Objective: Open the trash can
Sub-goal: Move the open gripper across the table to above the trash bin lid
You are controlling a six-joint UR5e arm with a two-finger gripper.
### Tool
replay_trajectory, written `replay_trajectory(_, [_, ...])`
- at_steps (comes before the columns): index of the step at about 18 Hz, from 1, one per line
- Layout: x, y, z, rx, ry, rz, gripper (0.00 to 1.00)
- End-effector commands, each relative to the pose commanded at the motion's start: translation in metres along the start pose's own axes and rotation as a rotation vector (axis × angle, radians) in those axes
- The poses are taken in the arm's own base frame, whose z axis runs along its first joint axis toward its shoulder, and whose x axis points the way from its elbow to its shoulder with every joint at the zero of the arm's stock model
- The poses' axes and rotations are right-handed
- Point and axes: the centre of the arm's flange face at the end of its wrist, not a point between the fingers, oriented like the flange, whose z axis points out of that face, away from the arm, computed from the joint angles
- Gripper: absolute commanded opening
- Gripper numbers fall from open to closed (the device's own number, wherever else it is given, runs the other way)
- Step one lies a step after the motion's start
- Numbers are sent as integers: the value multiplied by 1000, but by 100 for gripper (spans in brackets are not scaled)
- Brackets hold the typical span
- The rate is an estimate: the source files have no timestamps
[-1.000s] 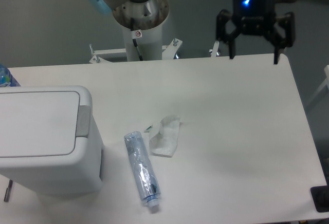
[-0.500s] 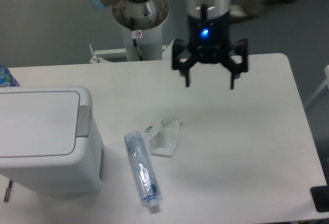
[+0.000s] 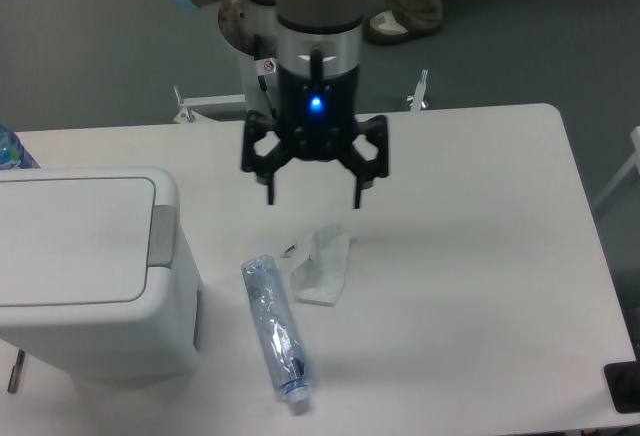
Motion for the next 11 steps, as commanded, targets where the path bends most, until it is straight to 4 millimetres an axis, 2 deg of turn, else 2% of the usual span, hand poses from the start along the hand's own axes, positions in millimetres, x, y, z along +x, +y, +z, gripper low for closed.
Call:
replay_trajectory(3, [23, -10, 15, 25, 8, 16, 100])
replay_trajectory(7, [43, -13, 26, 25, 22, 29, 100])
replay_trajectory(11, [54, -14, 32, 18, 31, 32, 100])
